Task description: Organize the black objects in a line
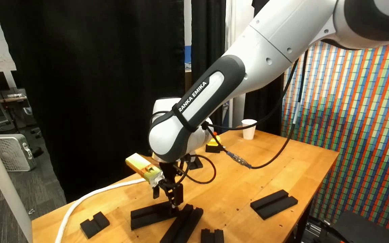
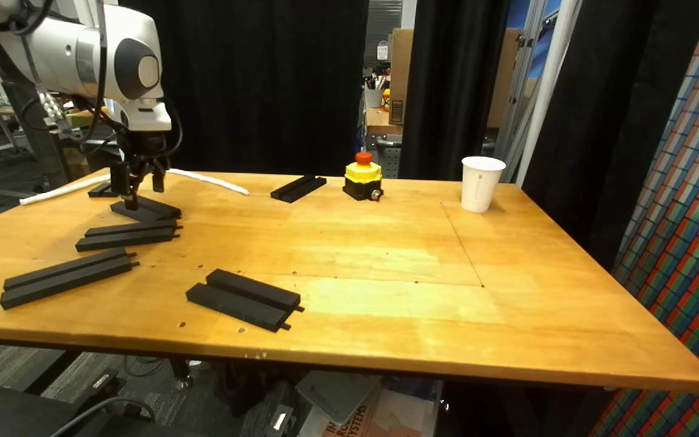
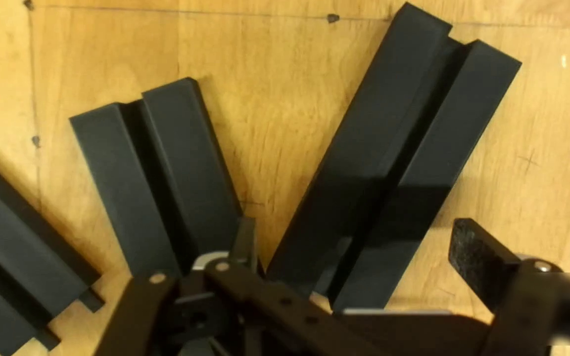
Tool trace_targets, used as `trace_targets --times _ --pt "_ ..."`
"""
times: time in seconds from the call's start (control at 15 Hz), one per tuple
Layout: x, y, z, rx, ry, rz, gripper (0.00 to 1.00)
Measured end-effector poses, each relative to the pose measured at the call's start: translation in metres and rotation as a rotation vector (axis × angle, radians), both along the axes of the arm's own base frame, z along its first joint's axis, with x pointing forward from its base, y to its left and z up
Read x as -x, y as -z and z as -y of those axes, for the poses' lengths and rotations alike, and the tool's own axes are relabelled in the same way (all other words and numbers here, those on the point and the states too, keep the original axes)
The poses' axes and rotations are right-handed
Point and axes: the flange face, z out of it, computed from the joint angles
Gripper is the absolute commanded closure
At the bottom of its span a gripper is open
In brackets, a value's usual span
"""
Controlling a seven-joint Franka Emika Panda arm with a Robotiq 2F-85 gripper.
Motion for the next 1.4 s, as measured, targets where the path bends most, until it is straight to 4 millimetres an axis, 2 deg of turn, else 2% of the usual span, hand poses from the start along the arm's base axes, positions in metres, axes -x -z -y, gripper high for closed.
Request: trace_targets --times 0.33,0.6,0.67,0.73,0.87,1.07,1.4 --pt "-0.007 0.030 -0.011 -0.005 0.088 -0.016 0.00" --pt "-0.007 0.034 -0.026 -0.008 0.129 -0.024 0.00" --pt "-0.007 0.035 -0.029 -0.009 0.139 -0.025 0.05" --pt "-0.007 0.035 -0.031 -0.010 0.150 -0.026 0.26" --pt "-0.007 0.036 -0.031 -0.010 0.171 -0.027 0.31" --pt "-0.012 0.032 -0.030 -0.016 0.178 -0.012 0.55" --pt "-0.015 0.030 -0.030 -0.018 0.177 -0.006 0.55"
